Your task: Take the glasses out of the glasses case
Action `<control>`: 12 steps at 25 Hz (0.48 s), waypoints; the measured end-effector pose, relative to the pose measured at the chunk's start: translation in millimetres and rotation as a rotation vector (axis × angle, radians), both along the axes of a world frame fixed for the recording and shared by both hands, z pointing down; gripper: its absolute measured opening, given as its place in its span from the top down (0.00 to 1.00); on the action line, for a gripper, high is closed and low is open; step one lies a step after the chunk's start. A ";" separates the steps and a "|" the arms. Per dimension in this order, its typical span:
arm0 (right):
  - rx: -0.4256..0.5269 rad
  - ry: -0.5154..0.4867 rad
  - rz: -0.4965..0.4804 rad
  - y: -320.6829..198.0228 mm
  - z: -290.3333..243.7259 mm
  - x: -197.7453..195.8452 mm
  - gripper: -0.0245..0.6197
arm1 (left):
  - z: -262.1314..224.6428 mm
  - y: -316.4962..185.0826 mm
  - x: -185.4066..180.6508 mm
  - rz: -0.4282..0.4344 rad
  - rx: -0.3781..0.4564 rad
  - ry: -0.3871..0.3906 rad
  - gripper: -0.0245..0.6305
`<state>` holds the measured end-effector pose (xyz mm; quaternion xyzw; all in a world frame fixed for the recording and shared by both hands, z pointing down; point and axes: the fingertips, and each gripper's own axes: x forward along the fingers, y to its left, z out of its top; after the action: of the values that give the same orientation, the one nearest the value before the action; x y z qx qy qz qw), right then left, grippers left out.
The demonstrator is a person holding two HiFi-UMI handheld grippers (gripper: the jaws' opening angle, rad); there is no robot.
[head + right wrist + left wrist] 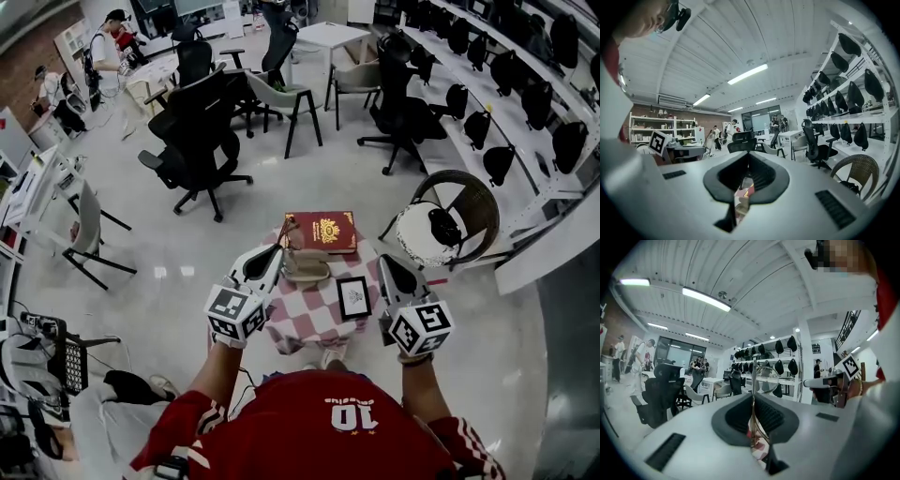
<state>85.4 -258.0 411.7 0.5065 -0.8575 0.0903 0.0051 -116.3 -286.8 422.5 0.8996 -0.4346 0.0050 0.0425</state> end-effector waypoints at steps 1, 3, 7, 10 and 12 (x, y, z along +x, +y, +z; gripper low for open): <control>0.003 0.001 0.001 -0.4 -1.3 0.0 0.94 | -6.4 1.3 -2.1 -0.009 0.013 0.010 0.93; 0.012 0.001 0.004 -0.9 -4.3 0.6 0.94 | -18.8 2.9 -7.3 -0.034 0.037 0.033 0.93; 0.030 0.002 0.018 -1.2 -11.2 4.5 0.94 | -37.4 4.9 -17.4 -0.087 0.075 0.052 0.93; 0.037 0.004 0.028 -2.1 -12.8 7.8 0.94 | -43.0 4.2 -27.5 -0.129 0.092 0.059 0.93; 0.040 0.006 0.035 -2.3 -13.4 9.5 0.94 | -43.6 3.7 -34.2 -0.151 0.097 0.062 0.93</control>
<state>94.9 -260.3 398.3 0.5218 -0.8500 0.0719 -0.0040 -150.5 -283.1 378.9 0.8650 -0.4994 -0.0474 0.0126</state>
